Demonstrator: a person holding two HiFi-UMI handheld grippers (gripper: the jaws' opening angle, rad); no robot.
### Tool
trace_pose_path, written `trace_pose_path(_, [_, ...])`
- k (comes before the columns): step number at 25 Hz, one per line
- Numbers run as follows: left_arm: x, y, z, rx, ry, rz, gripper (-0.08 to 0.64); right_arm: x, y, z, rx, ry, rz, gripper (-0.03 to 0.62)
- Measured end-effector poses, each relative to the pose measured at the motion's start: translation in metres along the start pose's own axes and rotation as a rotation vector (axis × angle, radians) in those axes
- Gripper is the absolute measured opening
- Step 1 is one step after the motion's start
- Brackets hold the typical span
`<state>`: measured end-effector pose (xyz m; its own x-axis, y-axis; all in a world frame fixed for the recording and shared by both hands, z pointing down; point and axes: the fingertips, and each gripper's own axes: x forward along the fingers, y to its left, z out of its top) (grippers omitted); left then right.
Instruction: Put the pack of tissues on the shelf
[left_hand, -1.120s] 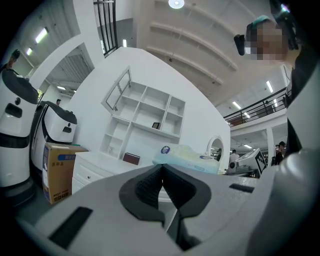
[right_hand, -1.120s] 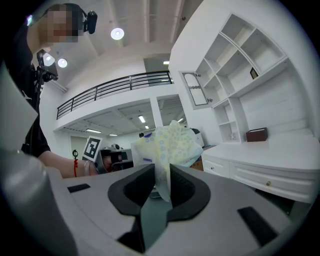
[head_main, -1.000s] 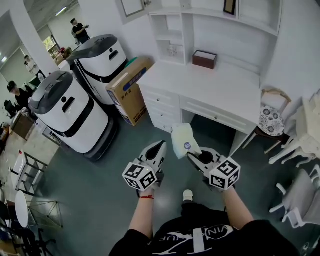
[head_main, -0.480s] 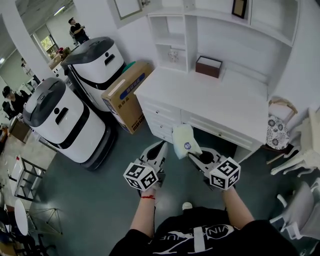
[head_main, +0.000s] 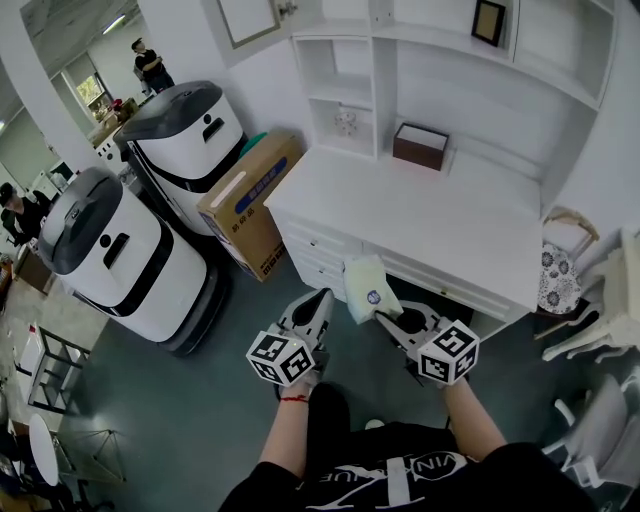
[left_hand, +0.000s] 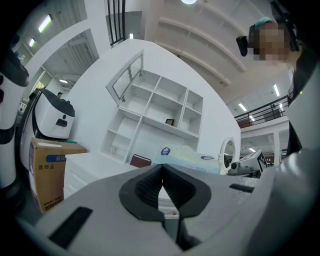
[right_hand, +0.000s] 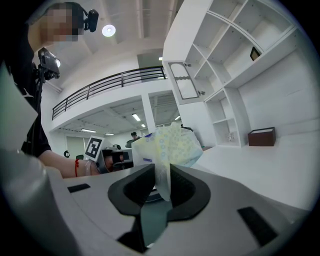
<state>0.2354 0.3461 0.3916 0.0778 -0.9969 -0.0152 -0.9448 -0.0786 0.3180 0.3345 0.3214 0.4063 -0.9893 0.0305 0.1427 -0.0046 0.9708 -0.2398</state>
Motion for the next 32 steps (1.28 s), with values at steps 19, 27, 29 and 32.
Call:
trace_pose_path(19, [0.100, 0.176, 0.069, -0.021, 0.048, -0.180, 0.005, 0.182, -0.082, 0.059, 0.025, -0.015, -0.144, 0.071])
trace_pose_path(27, [0.110, 0.250, 0.076, -0.053, 0.073, -0.203, 0.005, 0.254, -0.097, 0.060, 0.051, 0.006, -0.185, 0.071])
trace_pose_path(29, [0.113, 0.262, 0.078, -0.059, 0.074, -0.211, 0.005, 0.266, -0.101, 0.061, 0.053, 0.006, -0.196, 0.071])
trace_pose_path(32, [0.118, 0.276, 0.076, -0.071, 0.078, -0.225, 0.005, 0.280, -0.106, 0.059, 0.051, 0.011, -0.209, 0.071])
